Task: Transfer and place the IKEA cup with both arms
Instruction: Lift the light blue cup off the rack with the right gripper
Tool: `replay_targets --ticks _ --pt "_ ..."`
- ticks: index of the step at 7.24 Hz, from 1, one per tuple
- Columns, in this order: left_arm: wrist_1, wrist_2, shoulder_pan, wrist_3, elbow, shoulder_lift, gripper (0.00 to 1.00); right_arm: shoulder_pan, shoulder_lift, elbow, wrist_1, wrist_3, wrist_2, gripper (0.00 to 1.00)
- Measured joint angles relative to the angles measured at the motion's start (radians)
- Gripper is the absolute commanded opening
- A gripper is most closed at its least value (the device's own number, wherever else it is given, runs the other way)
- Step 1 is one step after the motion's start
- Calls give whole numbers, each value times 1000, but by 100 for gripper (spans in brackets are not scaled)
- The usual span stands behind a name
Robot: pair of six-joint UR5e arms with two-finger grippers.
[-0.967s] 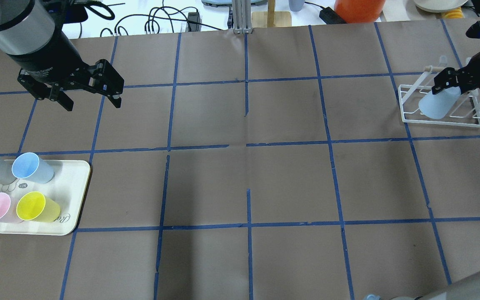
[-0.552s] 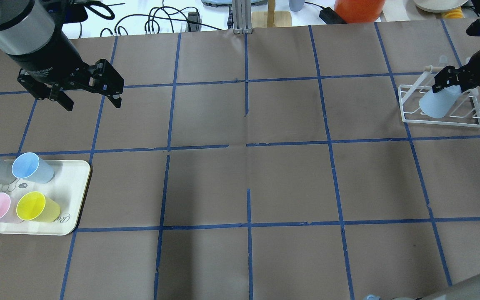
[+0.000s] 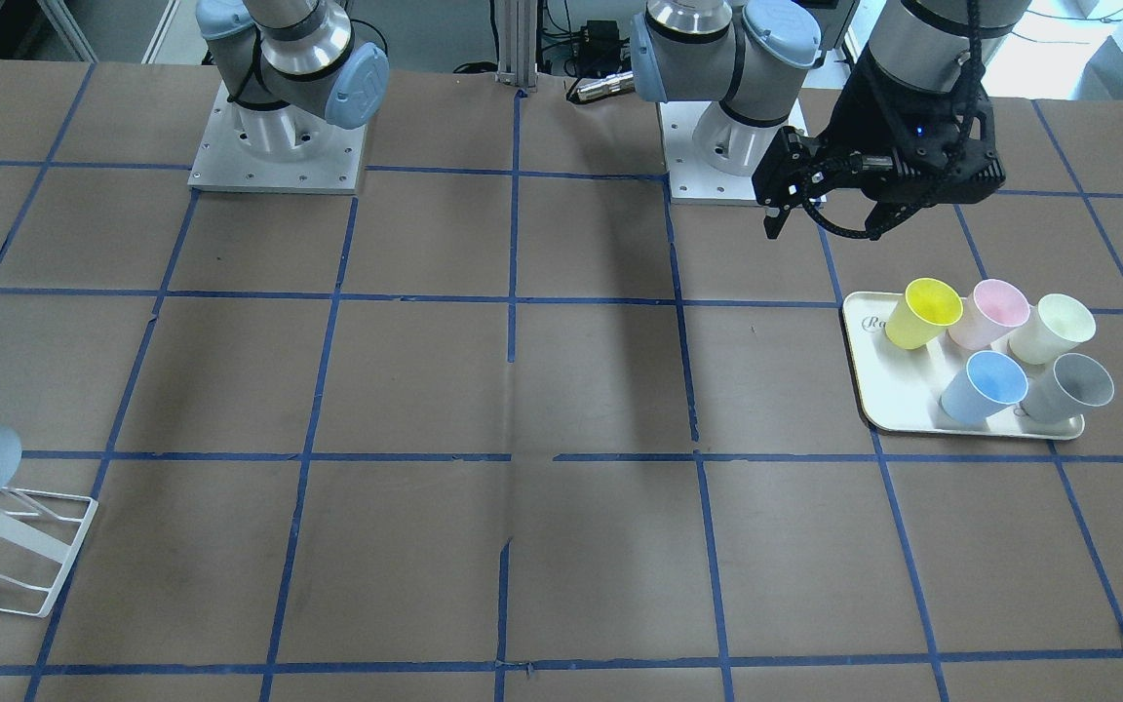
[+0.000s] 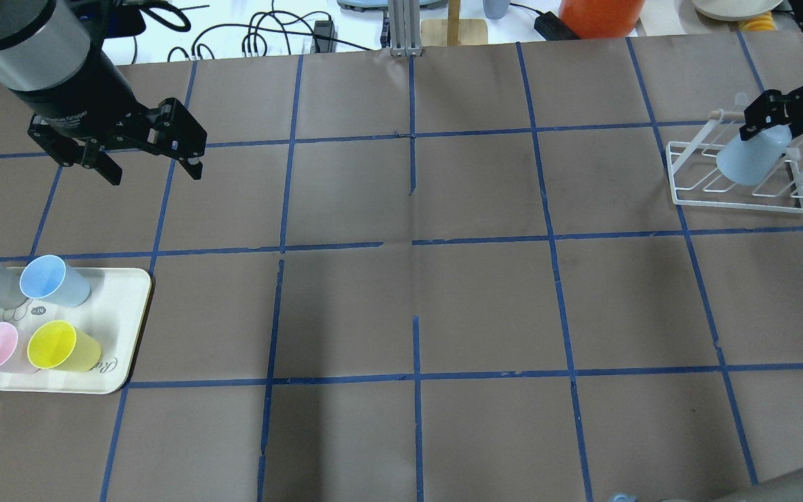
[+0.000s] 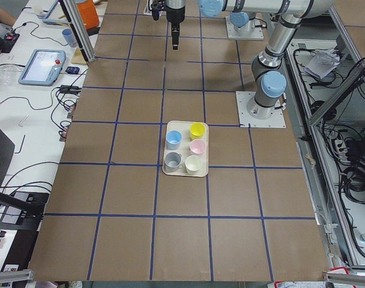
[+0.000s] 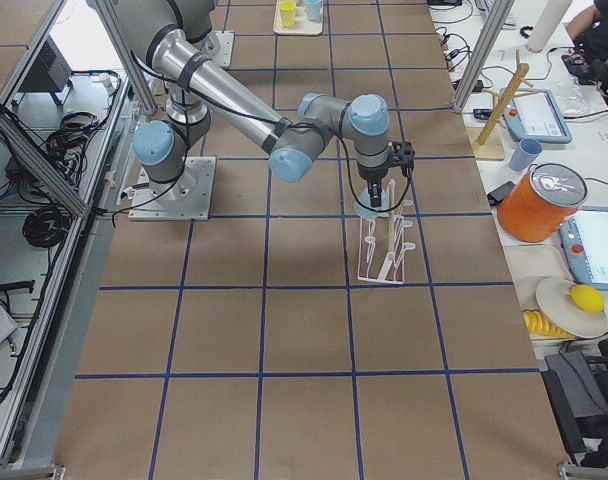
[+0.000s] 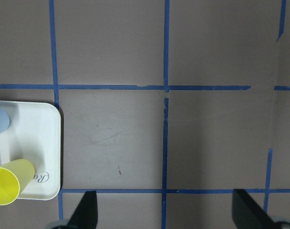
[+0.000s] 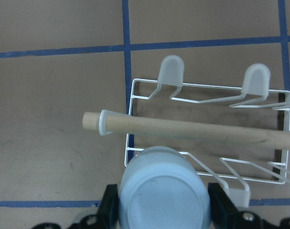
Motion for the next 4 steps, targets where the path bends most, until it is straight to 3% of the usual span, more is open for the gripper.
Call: replay_targets --ticks 4 --pt "0 -1 3 1 6 -3 100 0 -68 -89 203 0 -5 26"
